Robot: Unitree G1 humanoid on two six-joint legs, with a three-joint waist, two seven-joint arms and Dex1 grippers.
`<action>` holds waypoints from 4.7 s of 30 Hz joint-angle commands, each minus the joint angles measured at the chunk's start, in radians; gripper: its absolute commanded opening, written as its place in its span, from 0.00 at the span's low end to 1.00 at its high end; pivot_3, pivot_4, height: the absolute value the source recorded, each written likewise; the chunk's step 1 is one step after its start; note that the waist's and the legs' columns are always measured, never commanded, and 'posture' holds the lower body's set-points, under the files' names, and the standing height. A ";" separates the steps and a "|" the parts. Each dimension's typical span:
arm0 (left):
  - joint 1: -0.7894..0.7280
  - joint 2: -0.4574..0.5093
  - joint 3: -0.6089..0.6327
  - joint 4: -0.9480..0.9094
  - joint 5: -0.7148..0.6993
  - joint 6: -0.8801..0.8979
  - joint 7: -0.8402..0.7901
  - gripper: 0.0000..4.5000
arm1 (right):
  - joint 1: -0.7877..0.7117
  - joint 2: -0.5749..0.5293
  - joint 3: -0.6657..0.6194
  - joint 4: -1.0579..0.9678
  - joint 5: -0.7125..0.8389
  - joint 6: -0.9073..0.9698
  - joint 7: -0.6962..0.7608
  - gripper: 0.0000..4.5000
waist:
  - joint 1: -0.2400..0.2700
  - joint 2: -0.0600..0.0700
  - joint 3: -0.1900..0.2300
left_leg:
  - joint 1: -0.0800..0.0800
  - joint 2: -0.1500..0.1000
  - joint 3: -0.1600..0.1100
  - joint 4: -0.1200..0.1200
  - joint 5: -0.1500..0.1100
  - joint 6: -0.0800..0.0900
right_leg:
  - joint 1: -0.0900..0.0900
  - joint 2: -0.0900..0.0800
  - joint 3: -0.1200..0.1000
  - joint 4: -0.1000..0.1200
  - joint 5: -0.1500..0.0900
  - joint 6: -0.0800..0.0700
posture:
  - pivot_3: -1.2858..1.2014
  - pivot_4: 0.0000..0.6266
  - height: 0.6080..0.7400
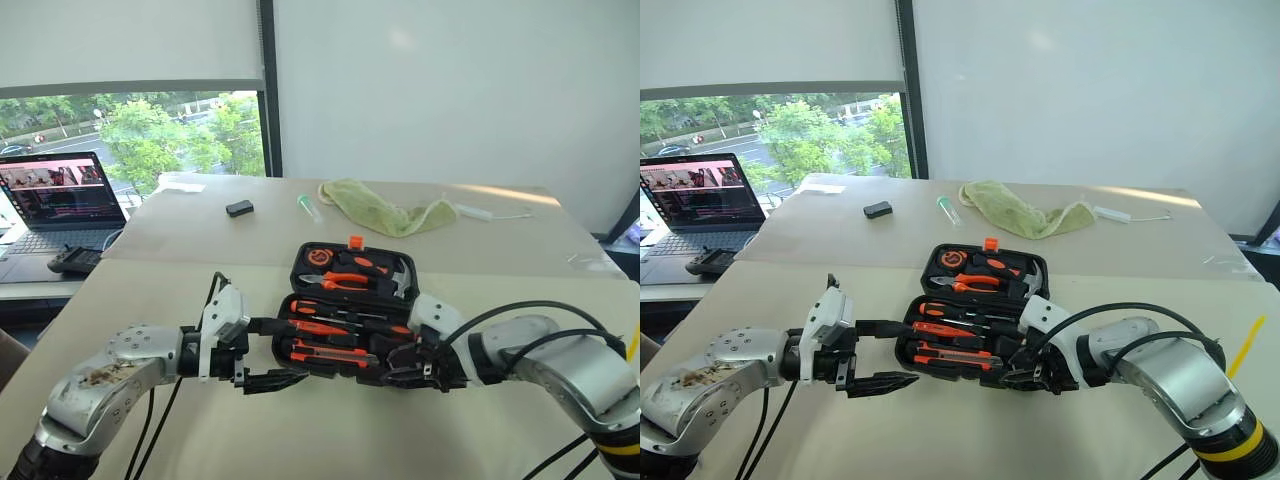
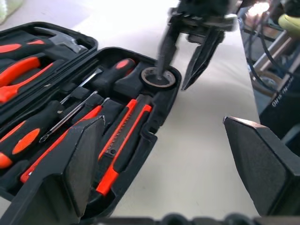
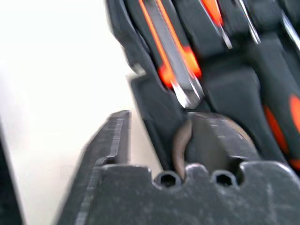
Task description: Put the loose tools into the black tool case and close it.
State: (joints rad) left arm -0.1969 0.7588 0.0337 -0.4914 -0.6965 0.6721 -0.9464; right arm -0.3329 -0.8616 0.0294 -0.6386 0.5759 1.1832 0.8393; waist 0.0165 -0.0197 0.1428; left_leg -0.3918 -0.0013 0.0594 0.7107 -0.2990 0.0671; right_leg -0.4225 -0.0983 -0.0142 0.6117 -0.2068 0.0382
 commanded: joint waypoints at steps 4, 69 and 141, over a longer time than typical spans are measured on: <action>-0.054 -0.074 0.049 0.072 -0.017 0.062 0.147 0.97 | 0.117 0.083 -0.237 -0.118 0.066 0.034 -0.140 0.02 | 0.000 0.000 0.000 | 0.000 0.000 0.000 0.000 0.000 0.000 | 0.000 0.000 0.001 0.000 0.000 0.001 | 0.52 0.24 1.00; -0.404 -0.366 0.102 0.255 0.353 0.651 0.367 0.18 | -0.183 0.183 0.033 0.353 -0.372 -0.014 -0.258 0.27 | -0.015 -0.001 0.000 | -0.014 -0.002 0.001 0.002 0.007 -0.012 | -0.016 0.004 0.002 0.009 0.004 0.003 | 0.52 0.24 1.00; -0.088 -0.182 -0.078 0.246 0.409 -0.613 -0.073 0.00 | 0.308 0.278 -0.170 -0.182 -0.275 -0.497 -0.292 0.00 | -0.009 -0.001 0.000 | -0.014 0.000 0.003 0.001 0.008 -0.006 | -0.019 0.004 0.003 0.012 0.006 -0.002 | 0.52 0.24 1.00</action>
State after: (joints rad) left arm -0.2948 0.5774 0.0448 -0.1678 -0.2726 0.1044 -0.9338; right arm -0.0222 -0.5771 -0.1823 -0.6988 0.2352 0.7181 0.4816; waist 0.0071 -0.0208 0.1428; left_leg -0.4019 -0.0010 0.0626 0.7120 -0.2926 0.0634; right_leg -0.4374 -0.0942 -0.0121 0.6221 -0.2018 0.0364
